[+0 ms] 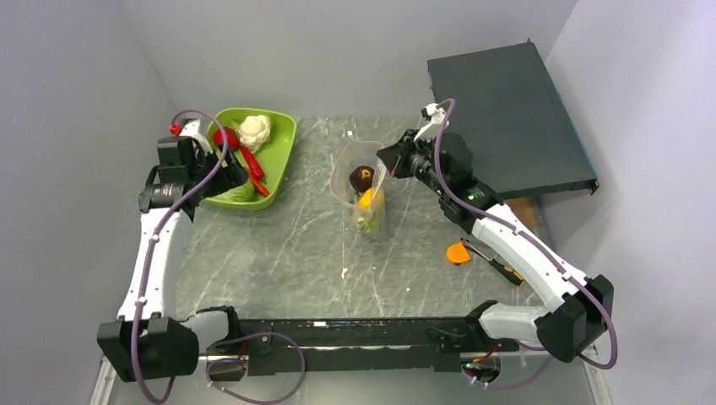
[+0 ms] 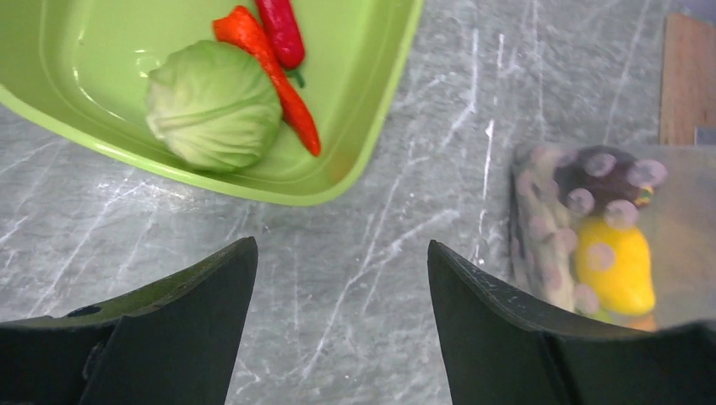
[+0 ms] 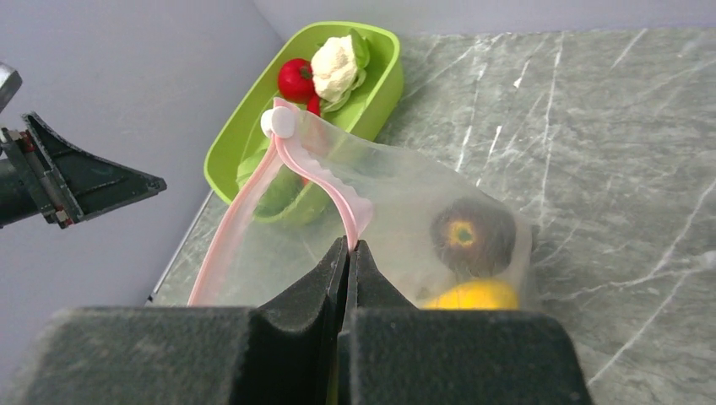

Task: Place the food in the zip-top bag and seal the zipper
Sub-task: Adjust the zipper food storage bag at the center of the board, then pick up the fake vegetable from the bin.

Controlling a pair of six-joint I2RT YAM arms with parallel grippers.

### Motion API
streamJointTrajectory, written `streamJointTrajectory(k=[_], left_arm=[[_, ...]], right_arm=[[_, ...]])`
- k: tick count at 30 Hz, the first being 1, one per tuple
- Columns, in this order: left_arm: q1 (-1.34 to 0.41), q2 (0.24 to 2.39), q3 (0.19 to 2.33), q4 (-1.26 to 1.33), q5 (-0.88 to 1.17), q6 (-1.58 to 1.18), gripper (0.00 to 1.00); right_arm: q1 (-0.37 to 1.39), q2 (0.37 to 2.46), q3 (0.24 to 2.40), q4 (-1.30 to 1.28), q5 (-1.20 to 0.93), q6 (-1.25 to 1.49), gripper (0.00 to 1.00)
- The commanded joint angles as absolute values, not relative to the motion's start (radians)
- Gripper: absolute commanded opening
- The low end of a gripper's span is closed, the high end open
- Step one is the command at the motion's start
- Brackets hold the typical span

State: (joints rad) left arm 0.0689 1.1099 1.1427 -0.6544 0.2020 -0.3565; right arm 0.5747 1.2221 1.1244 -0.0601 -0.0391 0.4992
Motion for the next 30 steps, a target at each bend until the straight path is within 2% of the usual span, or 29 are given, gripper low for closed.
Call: streamJointTrajectory(k=[1, 5, 9, 14, 19, 24, 30], left_arm=[[0.138, 1.172, 1.149, -0.563, 0.221, -0.375, 0.78], [0.2, 1.261, 1.144, -0.488, 0.251, -0.453, 0.78], [0.198, 1.375, 1.196, -0.43, 0.152, -0.426, 0.74], [0.189, 1.591, 1.368, -0.448, 0.132, -0.295, 0.74], [0.169, 1.862, 1.615, -0.636, 0.187, -0.206, 0.71], [0.093, 1.969, 1.706, -0.599, 0.099, -0.15, 0.72], [0.071, 2.087, 1.804, -0.559, 0.024, -0.236, 0.68]], right_arm=[[0.539, 1.196, 1.118, 0.023, -0.061, 0.514, 0.0], [0.524, 1.193, 1.108, 0.026, -0.07, 0.522, 0.0], [0.516, 1.202, 1.111, 0.03, -0.09, 0.525, 0.0], [0.511, 1.215, 1.1, 0.044, -0.123, 0.541, 0.0], [0.506, 1.222, 1.09, 0.058, -0.139, 0.55, 0.0], [0.496, 1.233, 1.086, 0.07, -0.158, 0.559, 0.0], [0.488, 1.239, 1.087, 0.075, -0.182, 0.579, 0.0]])
